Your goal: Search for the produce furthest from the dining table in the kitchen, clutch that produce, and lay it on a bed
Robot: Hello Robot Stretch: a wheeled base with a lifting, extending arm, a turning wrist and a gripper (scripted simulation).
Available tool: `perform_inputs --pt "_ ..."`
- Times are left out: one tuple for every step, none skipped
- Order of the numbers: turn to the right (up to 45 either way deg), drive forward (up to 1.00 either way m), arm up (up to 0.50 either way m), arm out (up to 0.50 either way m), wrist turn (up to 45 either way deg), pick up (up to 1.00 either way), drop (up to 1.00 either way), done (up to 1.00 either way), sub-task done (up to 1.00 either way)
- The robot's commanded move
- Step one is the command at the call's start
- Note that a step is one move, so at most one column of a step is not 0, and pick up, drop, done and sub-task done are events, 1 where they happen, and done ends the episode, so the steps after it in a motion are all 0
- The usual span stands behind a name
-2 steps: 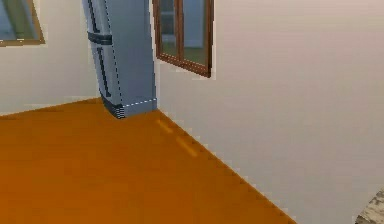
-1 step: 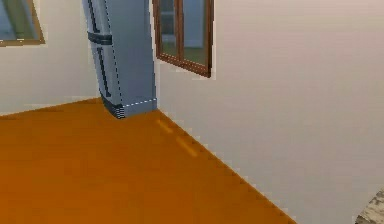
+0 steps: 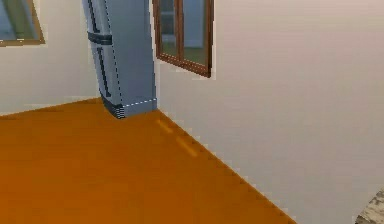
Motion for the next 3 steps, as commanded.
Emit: perform_inputs --pt "0.0 0.00 0.00 0.00 45.0 0.00 0.00 0.00 0.00" --pt "0.0 0.00 0.00 0.00 45.0 0.00 0.00 0.00 0.00" --pt "0.0 0.00 0.00 0.00 45.0 0.00 0.00 0.00 0.00"
